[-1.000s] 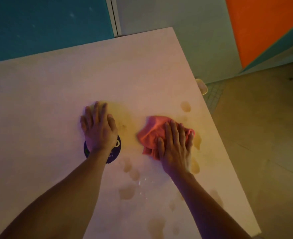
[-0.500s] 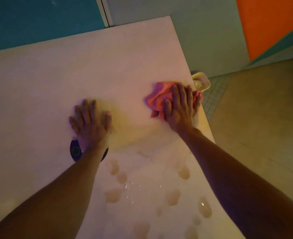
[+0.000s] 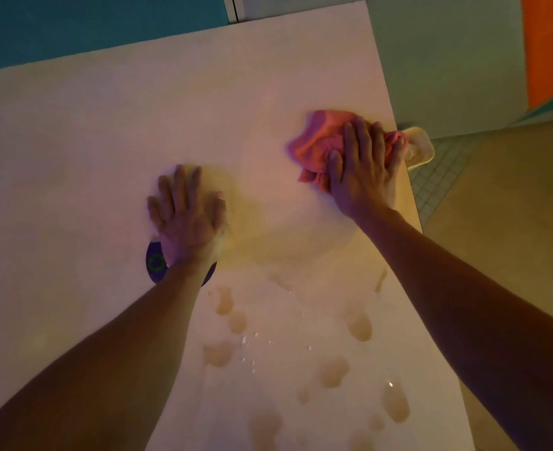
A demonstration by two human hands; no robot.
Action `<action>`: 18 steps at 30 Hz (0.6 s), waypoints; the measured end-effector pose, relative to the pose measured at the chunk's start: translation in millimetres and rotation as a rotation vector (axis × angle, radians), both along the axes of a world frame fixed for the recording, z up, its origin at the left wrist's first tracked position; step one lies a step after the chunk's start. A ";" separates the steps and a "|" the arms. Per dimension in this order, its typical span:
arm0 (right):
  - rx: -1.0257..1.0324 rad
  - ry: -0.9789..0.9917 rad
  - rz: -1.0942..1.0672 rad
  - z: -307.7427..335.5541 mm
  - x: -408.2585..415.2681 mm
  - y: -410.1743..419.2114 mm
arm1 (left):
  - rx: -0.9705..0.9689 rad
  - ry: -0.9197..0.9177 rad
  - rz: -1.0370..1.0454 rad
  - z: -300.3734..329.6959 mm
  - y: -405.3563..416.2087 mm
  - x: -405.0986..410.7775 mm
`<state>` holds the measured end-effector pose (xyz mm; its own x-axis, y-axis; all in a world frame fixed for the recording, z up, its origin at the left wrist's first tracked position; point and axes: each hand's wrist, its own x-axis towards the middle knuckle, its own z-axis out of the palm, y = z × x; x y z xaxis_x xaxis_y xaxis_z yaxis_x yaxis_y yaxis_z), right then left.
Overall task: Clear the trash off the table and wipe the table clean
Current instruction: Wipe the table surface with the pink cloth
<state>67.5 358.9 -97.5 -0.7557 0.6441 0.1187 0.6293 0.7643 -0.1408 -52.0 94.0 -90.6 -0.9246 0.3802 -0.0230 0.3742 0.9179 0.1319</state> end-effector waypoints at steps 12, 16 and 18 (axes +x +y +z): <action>-0.032 -0.031 0.133 5.9 99.1 -150.4 | 0.213 -0.051 -0.104 9.2 -17.0 9.2; -0.037 -0.049 0.121 10.2 134.1 -194.1 | 0.219 0.020 -0.069 11.0 -70.2 36.0; -0.043 -0.071 0.100 13.1 147.0 -216.8 | 0.179 0.029 0.004 10.0 -114.3 52.8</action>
